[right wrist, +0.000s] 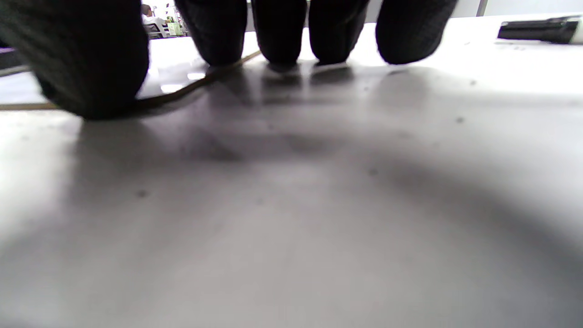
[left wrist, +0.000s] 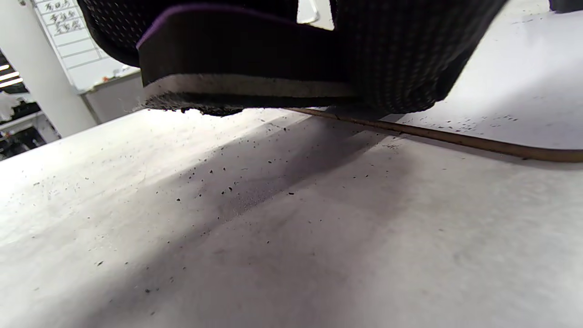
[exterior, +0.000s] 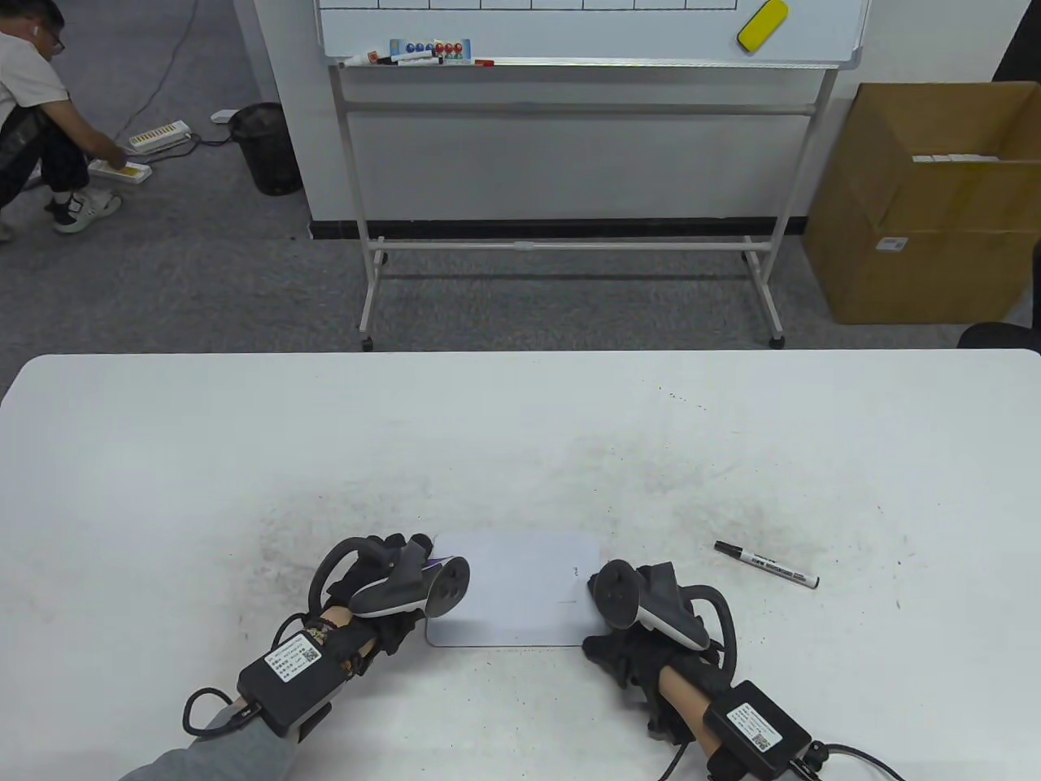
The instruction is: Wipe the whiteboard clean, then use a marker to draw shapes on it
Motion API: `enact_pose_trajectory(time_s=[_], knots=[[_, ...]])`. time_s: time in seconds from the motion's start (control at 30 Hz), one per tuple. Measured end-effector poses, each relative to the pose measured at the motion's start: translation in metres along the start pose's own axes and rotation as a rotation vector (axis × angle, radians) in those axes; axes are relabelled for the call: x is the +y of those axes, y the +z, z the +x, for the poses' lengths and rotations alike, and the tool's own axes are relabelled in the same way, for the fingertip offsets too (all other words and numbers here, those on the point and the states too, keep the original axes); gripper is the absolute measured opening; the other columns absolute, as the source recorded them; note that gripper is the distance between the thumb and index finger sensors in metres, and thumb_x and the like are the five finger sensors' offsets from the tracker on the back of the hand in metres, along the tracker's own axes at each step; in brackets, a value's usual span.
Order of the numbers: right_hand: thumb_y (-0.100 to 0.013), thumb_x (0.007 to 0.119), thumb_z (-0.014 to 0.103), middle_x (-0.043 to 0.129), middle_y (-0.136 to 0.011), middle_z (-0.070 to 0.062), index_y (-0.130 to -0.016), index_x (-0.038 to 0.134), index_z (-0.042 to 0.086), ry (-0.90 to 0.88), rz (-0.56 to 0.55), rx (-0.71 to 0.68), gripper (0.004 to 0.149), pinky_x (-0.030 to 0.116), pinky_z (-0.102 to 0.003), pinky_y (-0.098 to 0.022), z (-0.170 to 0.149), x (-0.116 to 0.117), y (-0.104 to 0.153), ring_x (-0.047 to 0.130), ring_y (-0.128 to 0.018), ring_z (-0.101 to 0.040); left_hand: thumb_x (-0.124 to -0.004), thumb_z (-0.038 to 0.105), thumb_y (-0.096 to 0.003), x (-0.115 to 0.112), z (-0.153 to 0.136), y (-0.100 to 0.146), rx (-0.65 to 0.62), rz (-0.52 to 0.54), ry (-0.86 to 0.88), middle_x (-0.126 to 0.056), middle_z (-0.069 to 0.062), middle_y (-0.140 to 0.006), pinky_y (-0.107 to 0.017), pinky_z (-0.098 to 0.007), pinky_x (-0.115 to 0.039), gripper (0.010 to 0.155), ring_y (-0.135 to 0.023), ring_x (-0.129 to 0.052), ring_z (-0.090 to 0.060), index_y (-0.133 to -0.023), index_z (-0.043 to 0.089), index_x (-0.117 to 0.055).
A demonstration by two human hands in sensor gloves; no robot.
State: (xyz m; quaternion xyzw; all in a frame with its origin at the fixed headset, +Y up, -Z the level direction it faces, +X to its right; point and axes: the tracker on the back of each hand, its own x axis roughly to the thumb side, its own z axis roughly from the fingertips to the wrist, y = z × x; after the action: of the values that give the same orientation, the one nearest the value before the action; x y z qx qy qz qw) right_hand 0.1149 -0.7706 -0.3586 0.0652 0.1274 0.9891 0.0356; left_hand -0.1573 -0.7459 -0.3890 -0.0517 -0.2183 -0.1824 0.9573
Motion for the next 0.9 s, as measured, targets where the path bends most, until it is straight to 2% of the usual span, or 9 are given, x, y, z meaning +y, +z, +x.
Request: enact_pose_trajectory(time_s=[0.1,0.23,0.43,0.57,0.73,0.87,0.9], knots=[[-0.032,0.084,0.059,0.051,-0.114,-0.001,-0.103,0.056,0.034,0.0,0.002,0.001,0.08,0.059,-0.056,-0.072,0.0,0.0,0.0,0.056,-0.108,-0.034,-0.083,0.043,-0.0339,0.005,-0.002,-0.003,0.016,-0.03,0.047,-0.068,-0.009,-0.105,-0.067,-0.057,-0.07,0.062,-0.092,-0.085,-0.032,-0.092,0.046,-0.063],[-0.032,0.084,0.059,0.052,-0.114,-0.002,-0.103,0.056,0.034,0.002,0.001,0.0,0.08,0.059,-0.056,-0.072,0.0,0.0,0.0,0.056,-0.108,-0.034,-0.082,0.045,-0.0342,0.018,0.006,-0.013,0.022,0.027,0.218,-0.067,-0.009,-0.105,-0.067,-0.056,-0.071,0.064,-0.091,-0.085,-0.032,-0.095,0.044,-0.062],[-0.032,0.084,0.059,0.051,-0.114,-0.001,-0.103,0.056,0.034,0.001,0.001,0.0,0.08,0.059,-0.056,-0.072,0.0,0.0,0.0,0.056,-0.108,-0.034,-0.082,0.045,-0.0347,0.047,0.027,-0.039,0.032,0.064,0.365,-0.065,-0.008,-0.107,-0.069,-0.056,-0.068,0.064,-0.093,-0.082,-0.032,-0.095,0.044,-0.061],[-0.032,0.084,0.059,0.051,-0.114,-0.001,-0.103,0.056,0.034,-0.003,-0.002,-0.001,0.08,0.059,-0.056,-0.072,0.0,0.0,0.0,0.056,-0.108,-0.034,-0.082,0.045,-0.0343,0.053,0.054,-0.055,-0.003,0.078,0.325,-0.066,-0.007,-0.106,-0.069,-0.056,-0.068,0.064,-0.093,-0.083,-0.031,-0.095,0.045,-0.061],[-0.032,0.084,0.059,0.052,-0.114,-0.002,-0.102,0.056,0.034,-0.004,-0.002,-0.002,0.08,0.059,-0.056,-0.072,0.0,0.001,0.0,0.056,-0.108,-0.033,-0.081,0.046,-0.0344,0.049,0.087,-0.069,-0.038,0.037,0.292,-0.066,-0.007,-0.106,-0.069,-0.055,-0.069,0.064,-0.092,-0.083,-0.03,-0.095,0.046,-0.061],[-0.032,0.084,0.059,0.052,-0.114,-0.002,-0.102,0.057,0.033,-0.004,-0.004,-0.002,0.08,0.059,-0.056,-0.072,0.0,0.001,0.0,0.056,-0.108,-0.034,-0.081,0.045,-0.035,0.041,0.099,-0.074,-0.035,-0.004,0.197,-0.066,-0.007,-0.106,-0.069,-0.055,-0.069,0.062,-0.093,-0.084,-0.03,-0.094,0.046,-0.06],[-0.032,0.084,0.059,0.052,-0.114,-0.002,-0.102,0.057,0.033,-0.002,-0.005,-0.002,0.08,0.059,-0.056,-0.072,0.0,0.0,0.0,0.056,-0.107,-0.034,-0.081,0.045,-0.0346,0.042,0.098,-0.072,-0.04,0.025,0.198,-0.066,-0.007,-0.106,-0.068,-0.055,-0.07,0.062,-0.092,-0.085,-0.03,-0.094,0.046,-0.061]])
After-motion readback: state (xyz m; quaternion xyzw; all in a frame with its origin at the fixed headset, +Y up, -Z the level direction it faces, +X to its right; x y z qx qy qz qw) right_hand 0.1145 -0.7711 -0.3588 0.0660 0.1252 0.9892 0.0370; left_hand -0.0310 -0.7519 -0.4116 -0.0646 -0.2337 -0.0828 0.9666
